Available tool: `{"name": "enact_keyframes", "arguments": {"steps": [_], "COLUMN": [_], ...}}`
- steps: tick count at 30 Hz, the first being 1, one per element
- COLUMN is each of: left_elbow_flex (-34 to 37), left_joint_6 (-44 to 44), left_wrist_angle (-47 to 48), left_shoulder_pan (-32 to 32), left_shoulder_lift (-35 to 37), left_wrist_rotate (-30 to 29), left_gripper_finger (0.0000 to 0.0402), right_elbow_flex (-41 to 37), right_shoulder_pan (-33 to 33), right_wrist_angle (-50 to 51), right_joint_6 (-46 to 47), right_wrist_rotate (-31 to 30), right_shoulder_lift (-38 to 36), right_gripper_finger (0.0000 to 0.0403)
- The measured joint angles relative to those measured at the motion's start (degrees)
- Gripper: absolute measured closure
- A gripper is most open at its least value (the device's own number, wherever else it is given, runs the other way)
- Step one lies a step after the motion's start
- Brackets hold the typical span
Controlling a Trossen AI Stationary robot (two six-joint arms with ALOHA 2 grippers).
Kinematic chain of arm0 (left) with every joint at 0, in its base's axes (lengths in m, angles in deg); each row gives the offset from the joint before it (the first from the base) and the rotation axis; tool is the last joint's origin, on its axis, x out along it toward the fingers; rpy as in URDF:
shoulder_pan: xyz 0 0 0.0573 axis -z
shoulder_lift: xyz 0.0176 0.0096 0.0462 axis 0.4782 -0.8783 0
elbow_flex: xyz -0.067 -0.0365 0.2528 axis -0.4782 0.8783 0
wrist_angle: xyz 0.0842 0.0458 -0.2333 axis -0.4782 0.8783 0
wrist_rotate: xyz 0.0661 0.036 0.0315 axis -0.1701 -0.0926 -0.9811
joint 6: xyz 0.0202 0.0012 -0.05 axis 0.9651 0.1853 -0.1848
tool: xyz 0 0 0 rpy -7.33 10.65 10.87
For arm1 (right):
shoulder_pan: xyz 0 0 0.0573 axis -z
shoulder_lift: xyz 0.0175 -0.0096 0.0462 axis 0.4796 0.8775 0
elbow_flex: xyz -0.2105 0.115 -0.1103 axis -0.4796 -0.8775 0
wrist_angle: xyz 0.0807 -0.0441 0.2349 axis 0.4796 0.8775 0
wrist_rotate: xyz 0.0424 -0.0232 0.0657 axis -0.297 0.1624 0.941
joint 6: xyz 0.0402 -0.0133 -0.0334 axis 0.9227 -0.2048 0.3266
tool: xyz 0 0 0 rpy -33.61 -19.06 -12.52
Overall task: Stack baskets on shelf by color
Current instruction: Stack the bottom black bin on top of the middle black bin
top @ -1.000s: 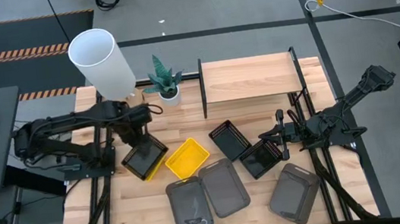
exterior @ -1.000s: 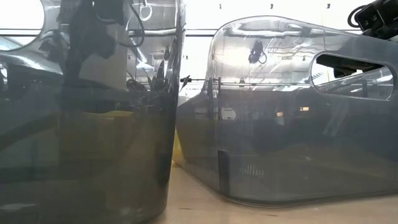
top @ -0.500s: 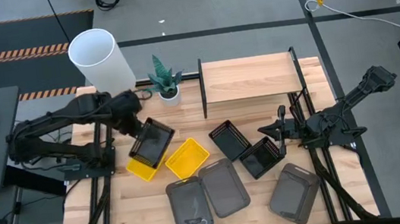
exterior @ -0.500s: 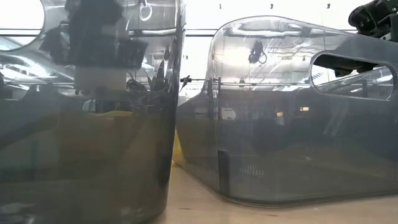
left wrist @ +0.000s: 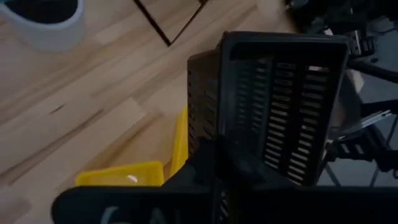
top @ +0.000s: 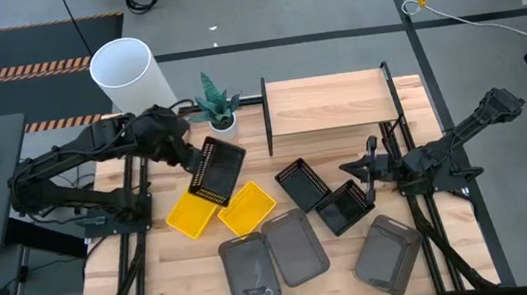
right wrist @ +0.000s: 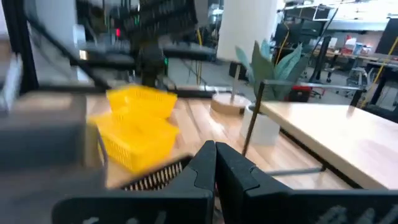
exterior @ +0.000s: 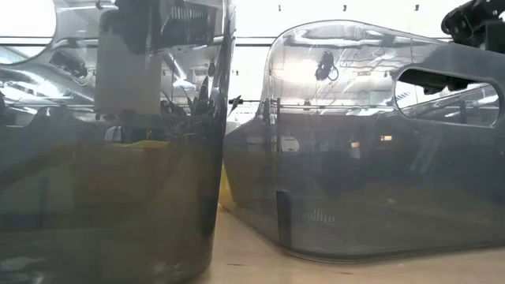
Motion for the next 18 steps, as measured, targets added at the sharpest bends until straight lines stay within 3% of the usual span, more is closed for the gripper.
{"name": "enact_keyframes", "arguments": {"steps": [3,7,10,14,18], "left_elbow_flex": [0.0,0.0,-0.1,0.0,0.0], "left_joint_6": [-0.3,-0.3,-0.7,-1.0,0.6], "left_wrist_angle": [-2.7,-9.3,-13.0,-14.9,-16.0], "left_shoulder_pan": [0.4,2.5,4.1,5.2,5.9], "left_shoulder_lift": [0.0,-1.5,-3.0,-5.6,-8.0], "left_wrist_rotate": [-0.1,-0.4,-0.3,-0.9,0.6], "left_gripper_finger": [0.0385,0.0385,0.0385,0.0385,0.0385], "right_elbow_flex": [0.0,0.0,0.0,0.8,6.9], "right_shoulder_pan": [0.5,1.2,1.9,3.4,5.5], "right_wrist_angle": [-9.4,-26.1,-31.3,-32.0,-30.8], "right_joint_6": [7.1,29.4,39.8,41.0,41.6], "right_wrist_rotate": [0.2,-0.5,-2.4,3.5,9.0], "right_shoulder_lift": [0.0,-0.1,-0.1,0.0,2.9], "right_gripper_finger": [0.0389,0.0389,0.0389,0.0389,0.0389]}}
